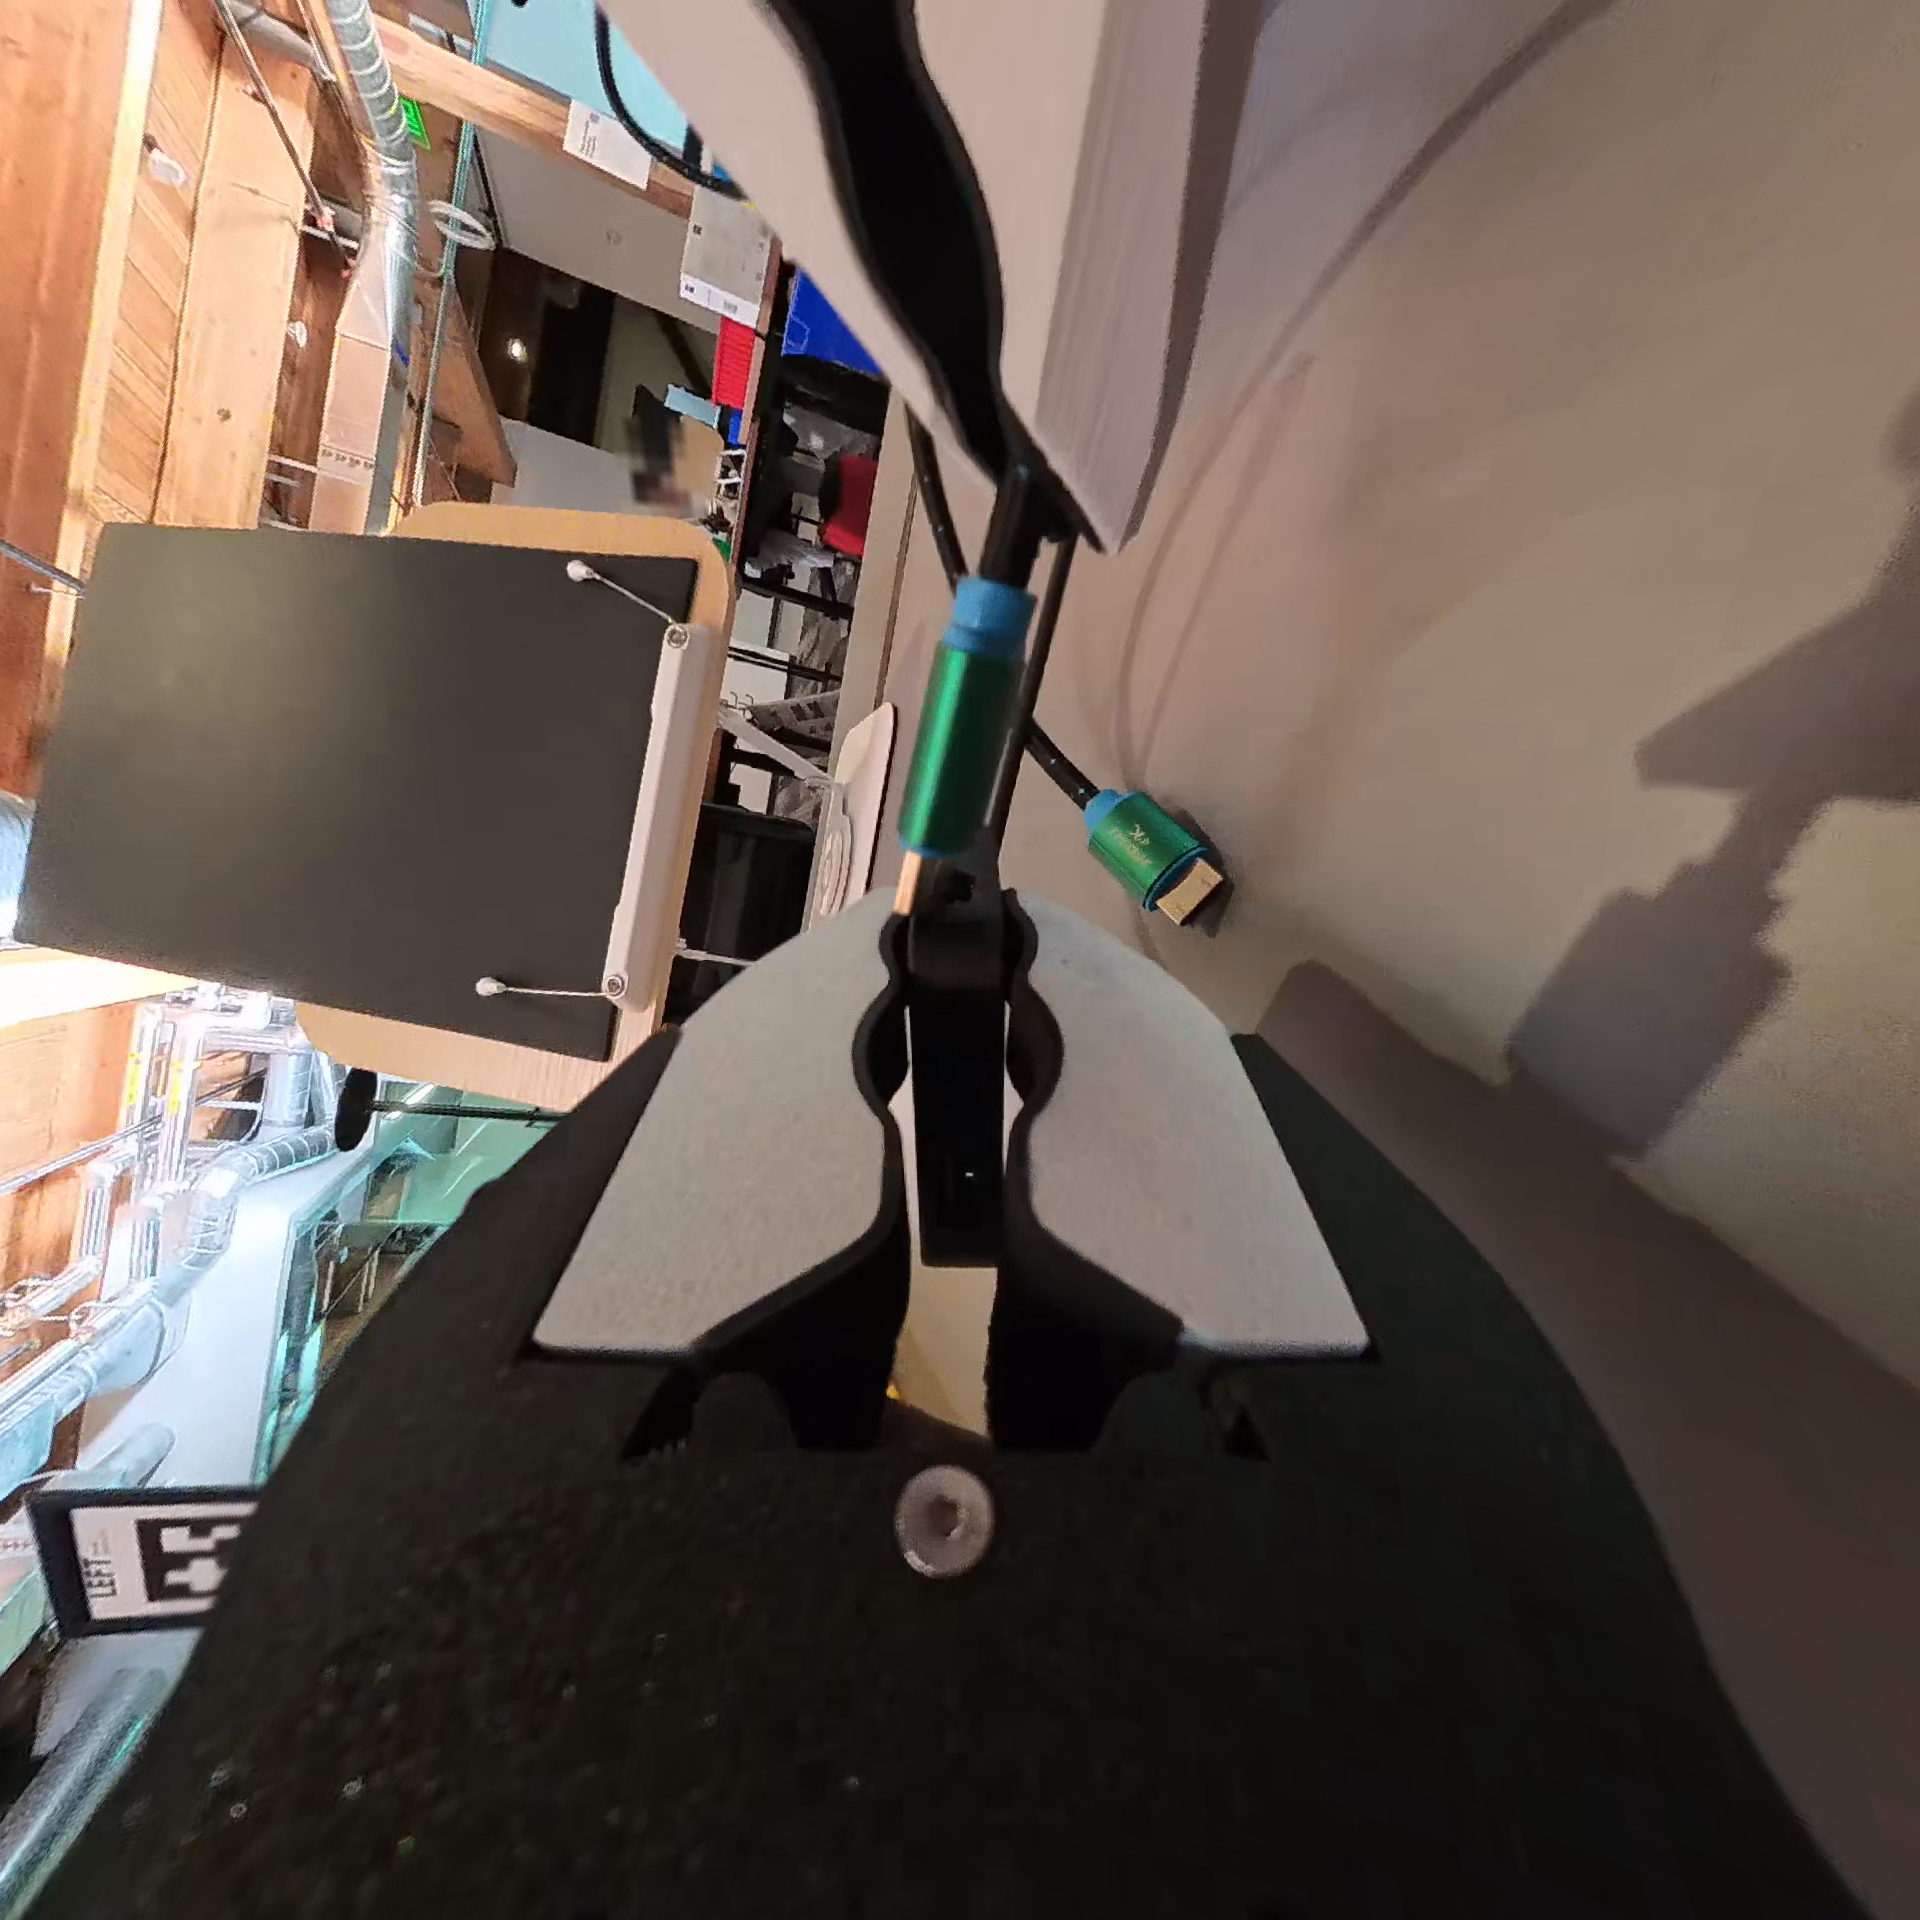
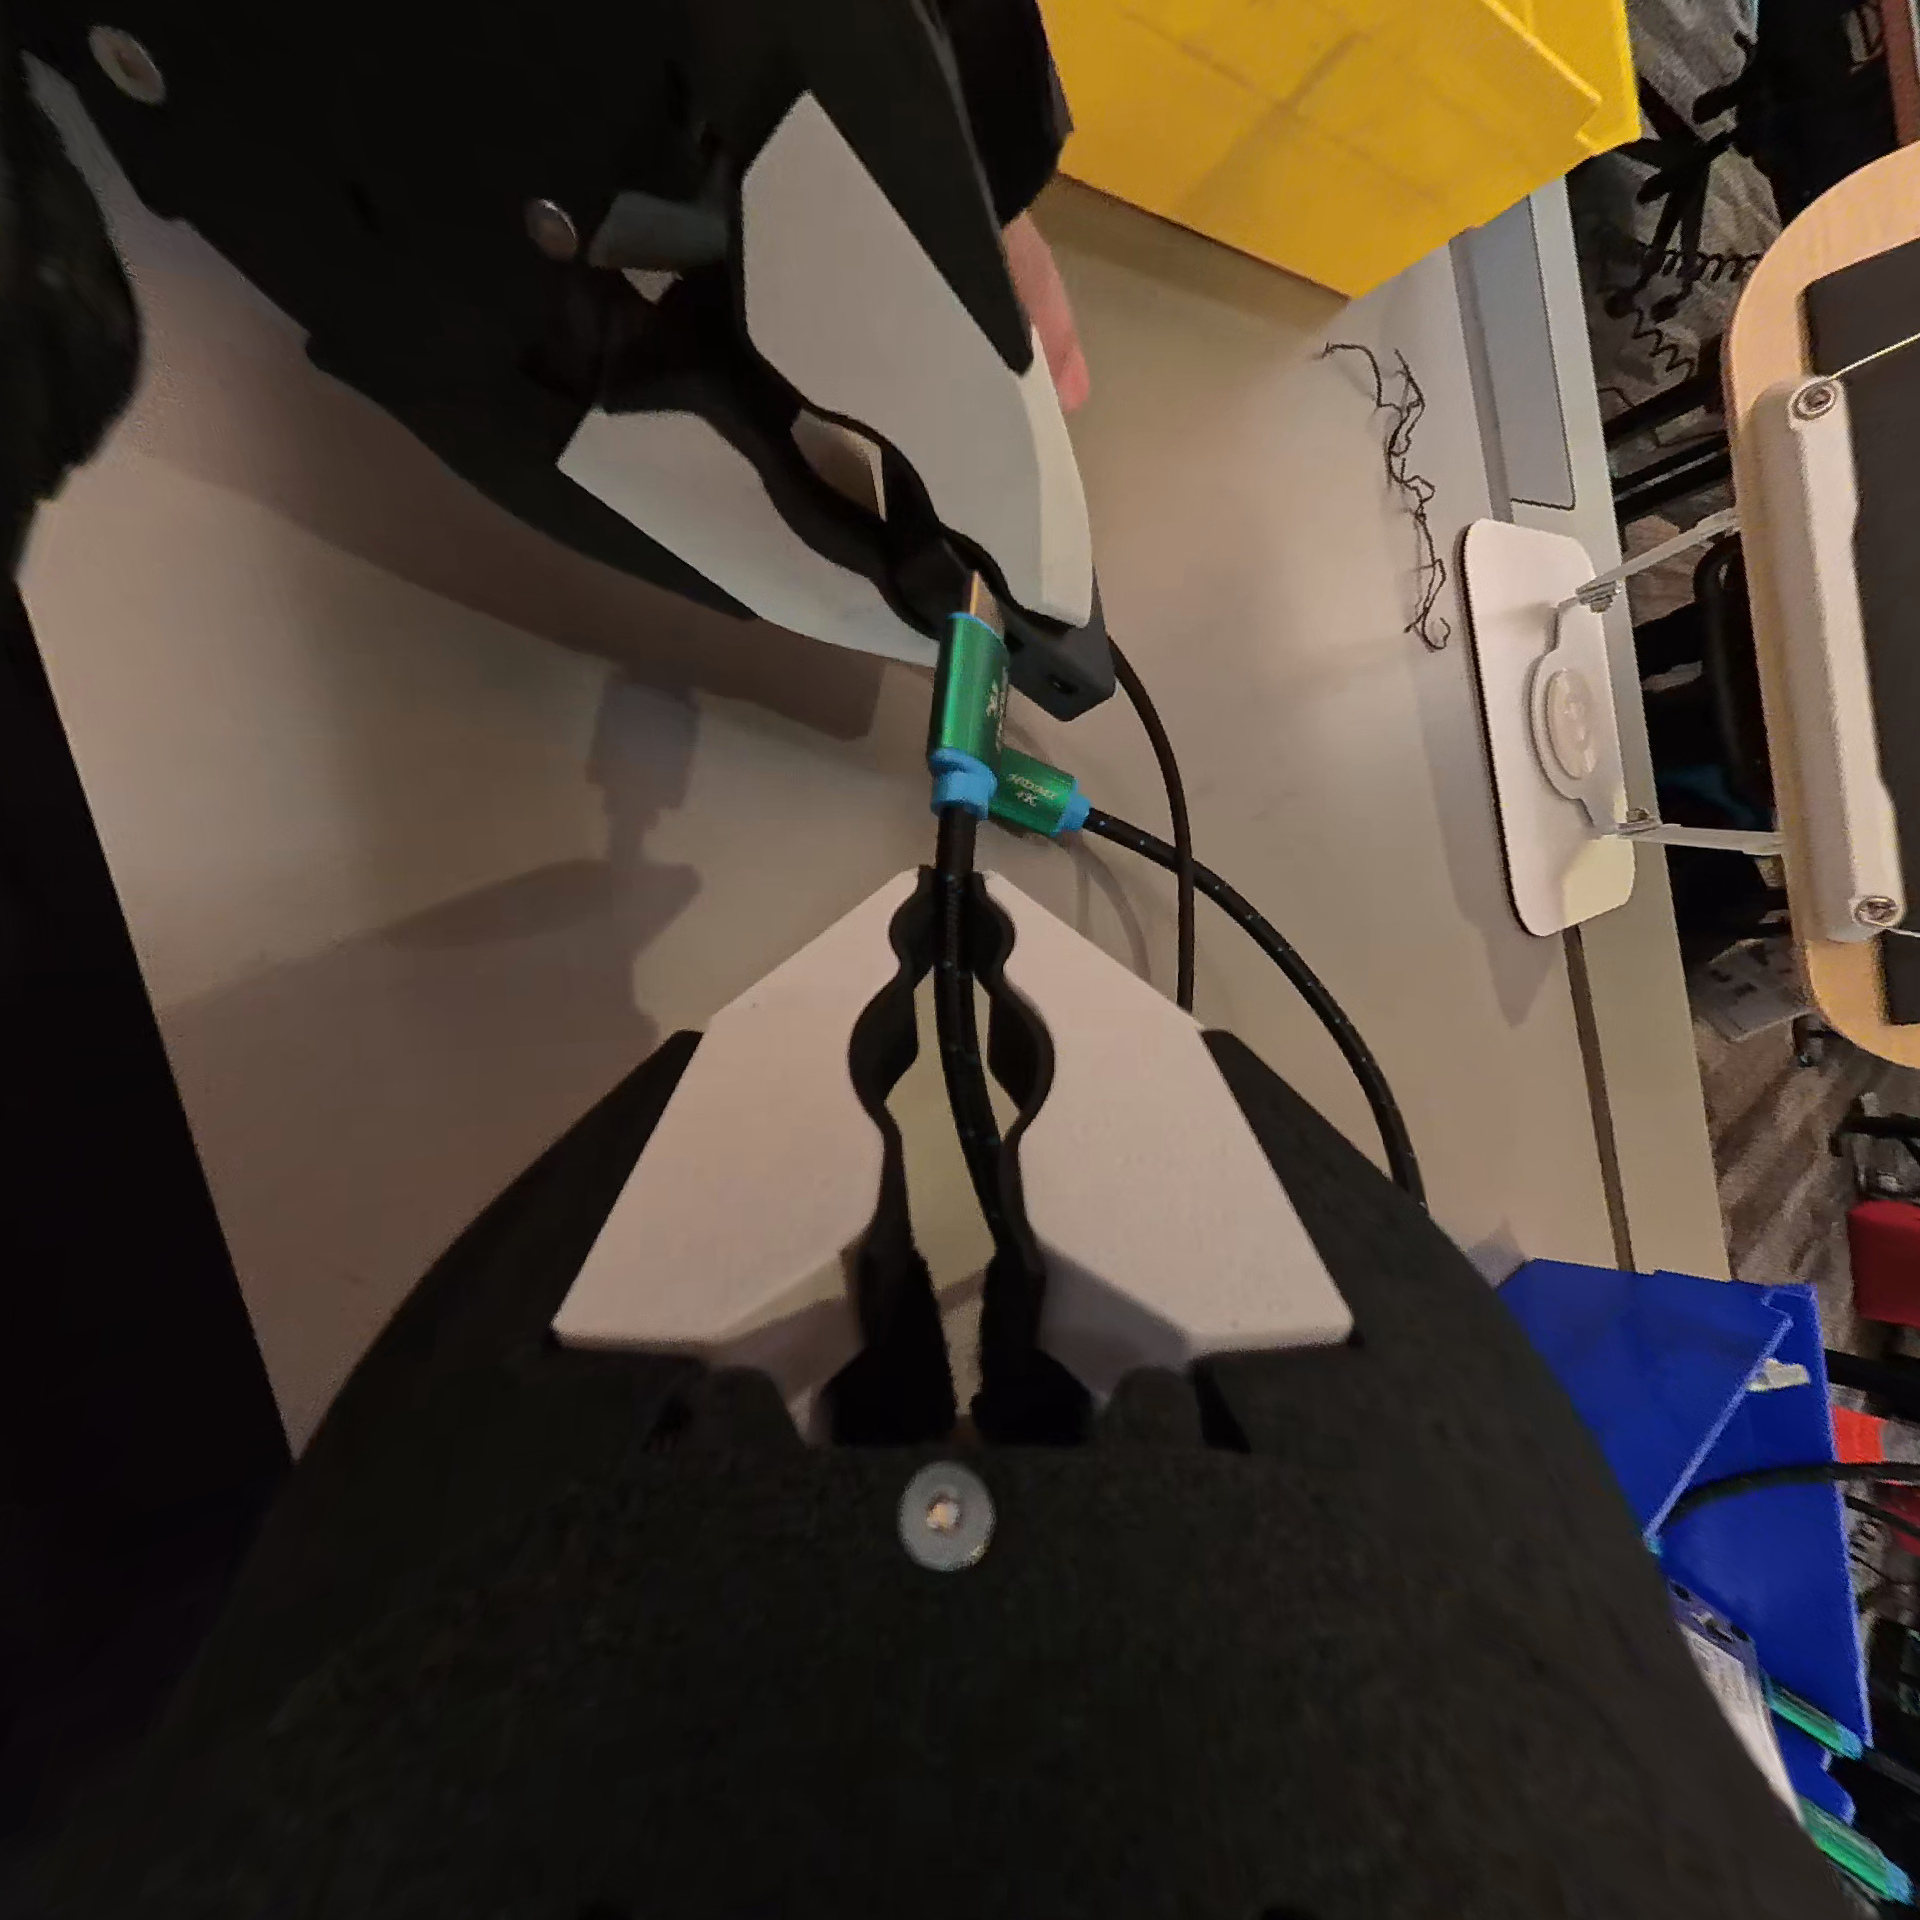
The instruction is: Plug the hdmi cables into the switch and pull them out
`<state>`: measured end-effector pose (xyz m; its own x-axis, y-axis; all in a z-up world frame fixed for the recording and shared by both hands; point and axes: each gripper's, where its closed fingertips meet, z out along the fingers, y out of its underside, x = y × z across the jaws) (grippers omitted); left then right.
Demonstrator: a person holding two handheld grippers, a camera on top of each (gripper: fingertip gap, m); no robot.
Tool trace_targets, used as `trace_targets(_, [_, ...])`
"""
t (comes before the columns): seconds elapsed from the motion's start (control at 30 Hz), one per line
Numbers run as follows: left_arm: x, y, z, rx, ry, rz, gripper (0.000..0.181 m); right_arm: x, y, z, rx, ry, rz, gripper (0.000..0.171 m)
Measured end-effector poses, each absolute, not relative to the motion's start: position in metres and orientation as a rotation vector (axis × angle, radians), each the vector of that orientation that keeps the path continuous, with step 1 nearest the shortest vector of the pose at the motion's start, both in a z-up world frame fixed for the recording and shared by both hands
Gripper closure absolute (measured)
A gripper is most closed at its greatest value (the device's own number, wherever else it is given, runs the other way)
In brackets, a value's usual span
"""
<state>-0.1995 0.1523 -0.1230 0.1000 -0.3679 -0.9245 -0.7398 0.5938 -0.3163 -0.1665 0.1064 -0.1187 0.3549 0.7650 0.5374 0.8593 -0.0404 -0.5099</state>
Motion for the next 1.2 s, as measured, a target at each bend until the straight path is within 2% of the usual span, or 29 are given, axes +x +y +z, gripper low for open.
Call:
trace_targets(0.63, [-0.197,0.146,-0.132,-1.032,1.555,0.284,0.167,-0.157,0.116,-0.126,-1.611,-1.594,-0.536,0.166])
trace_targets(1.2, [-0.194,0.148,-0.133,-1.045,1.553,0.398,0.168,-0.158,0.112,-0.124,-1.667,-1.565,-0.476,0.166])
